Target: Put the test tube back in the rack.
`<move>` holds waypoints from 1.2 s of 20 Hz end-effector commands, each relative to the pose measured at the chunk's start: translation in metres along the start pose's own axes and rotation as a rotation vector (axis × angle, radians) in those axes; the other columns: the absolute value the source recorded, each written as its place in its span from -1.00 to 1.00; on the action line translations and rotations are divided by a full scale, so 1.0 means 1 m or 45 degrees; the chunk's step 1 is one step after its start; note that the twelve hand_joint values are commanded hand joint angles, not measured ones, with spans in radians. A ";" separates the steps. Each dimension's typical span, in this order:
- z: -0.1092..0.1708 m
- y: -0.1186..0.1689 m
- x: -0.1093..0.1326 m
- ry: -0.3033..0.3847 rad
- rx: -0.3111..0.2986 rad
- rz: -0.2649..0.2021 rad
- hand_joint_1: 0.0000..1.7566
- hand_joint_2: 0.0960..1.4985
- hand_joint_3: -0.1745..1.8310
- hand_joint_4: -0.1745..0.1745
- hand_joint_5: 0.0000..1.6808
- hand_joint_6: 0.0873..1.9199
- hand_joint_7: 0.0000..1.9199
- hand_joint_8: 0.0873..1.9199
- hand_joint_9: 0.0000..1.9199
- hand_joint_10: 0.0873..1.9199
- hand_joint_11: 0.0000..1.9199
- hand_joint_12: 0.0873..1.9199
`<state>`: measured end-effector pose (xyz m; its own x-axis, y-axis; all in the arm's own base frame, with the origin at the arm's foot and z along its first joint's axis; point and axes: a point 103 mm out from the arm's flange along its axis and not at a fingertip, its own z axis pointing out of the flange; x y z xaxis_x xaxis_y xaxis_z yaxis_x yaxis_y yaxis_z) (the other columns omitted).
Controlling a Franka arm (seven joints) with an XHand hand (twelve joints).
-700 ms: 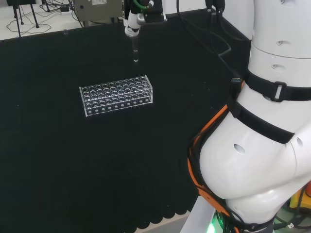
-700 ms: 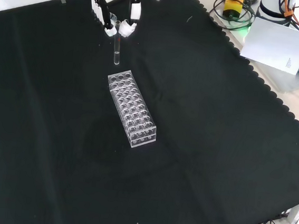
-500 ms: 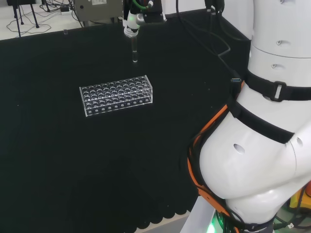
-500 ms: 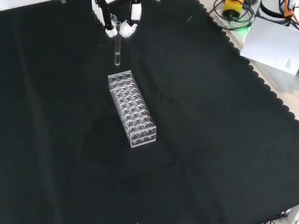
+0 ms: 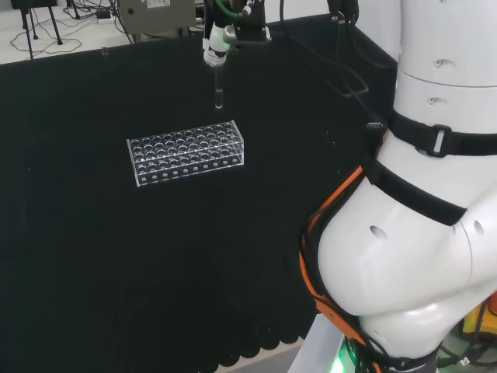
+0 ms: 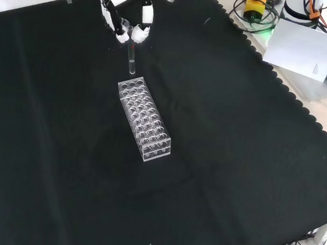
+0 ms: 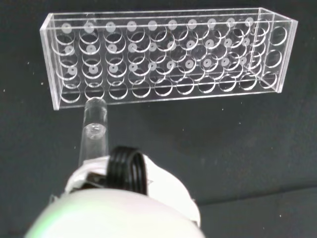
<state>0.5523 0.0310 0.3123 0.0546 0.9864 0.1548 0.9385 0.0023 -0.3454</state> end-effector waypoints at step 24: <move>0.043 0.026 -0.009 0.063 0.089 0.015 0.65 -0.41 0.01 -1.00 0.68 -0.96 0.53 -0.60 0.40 -0.06 0.23 -0.04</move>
<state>0.5612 0.0278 0.2658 0.0806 0.9790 0.1874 0.9144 0.0022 -0.4049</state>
